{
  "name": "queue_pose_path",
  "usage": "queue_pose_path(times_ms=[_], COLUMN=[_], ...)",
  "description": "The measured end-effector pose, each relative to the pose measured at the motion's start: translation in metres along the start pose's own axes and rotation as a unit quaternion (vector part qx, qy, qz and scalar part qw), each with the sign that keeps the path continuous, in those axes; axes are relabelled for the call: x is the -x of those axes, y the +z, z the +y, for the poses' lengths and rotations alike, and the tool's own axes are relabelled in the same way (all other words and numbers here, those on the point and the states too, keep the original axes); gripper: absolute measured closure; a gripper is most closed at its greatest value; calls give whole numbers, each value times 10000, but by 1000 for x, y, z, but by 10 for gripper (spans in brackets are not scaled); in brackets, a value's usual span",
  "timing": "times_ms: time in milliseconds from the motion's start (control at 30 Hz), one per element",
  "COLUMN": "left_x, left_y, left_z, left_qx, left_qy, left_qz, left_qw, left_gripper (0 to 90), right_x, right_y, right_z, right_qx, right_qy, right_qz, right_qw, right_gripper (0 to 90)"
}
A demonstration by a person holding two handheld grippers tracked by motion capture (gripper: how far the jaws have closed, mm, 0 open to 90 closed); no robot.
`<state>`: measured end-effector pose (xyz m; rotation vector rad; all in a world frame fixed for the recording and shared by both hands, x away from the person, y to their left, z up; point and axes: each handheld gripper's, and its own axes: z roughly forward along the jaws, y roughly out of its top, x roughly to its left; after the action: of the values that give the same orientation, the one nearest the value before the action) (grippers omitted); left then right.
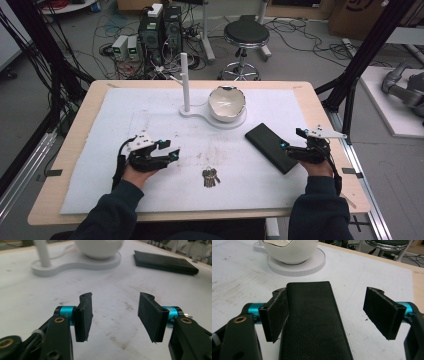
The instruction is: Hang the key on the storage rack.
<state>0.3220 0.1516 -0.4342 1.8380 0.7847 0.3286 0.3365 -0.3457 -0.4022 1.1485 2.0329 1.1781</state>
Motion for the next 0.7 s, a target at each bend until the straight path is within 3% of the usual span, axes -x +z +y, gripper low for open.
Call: queue_pose_path(times_ms=[433, 667, 700], left_x=[27, 40, 45], left_y=[39, 60, 66], left_z=[7, 14, 13], left_qx=[-355, -712, -914], left_qy=[-27, -3, 21], left_qz=[-534, -857, -908], left_qw=[9979, 9938, 9917], left_gripper=[551, 606, 608], right_x=[1, 0, 0], right_y=[1, 2, 1], right_z=[-1, 0, -1], right_qx=[-10, -3, -6], right_qy=[42, 13, 14], right_qz=[56, 75, 68], right_qw=[10000, 10000, 10000], right_gripper=[213, 213, 214])
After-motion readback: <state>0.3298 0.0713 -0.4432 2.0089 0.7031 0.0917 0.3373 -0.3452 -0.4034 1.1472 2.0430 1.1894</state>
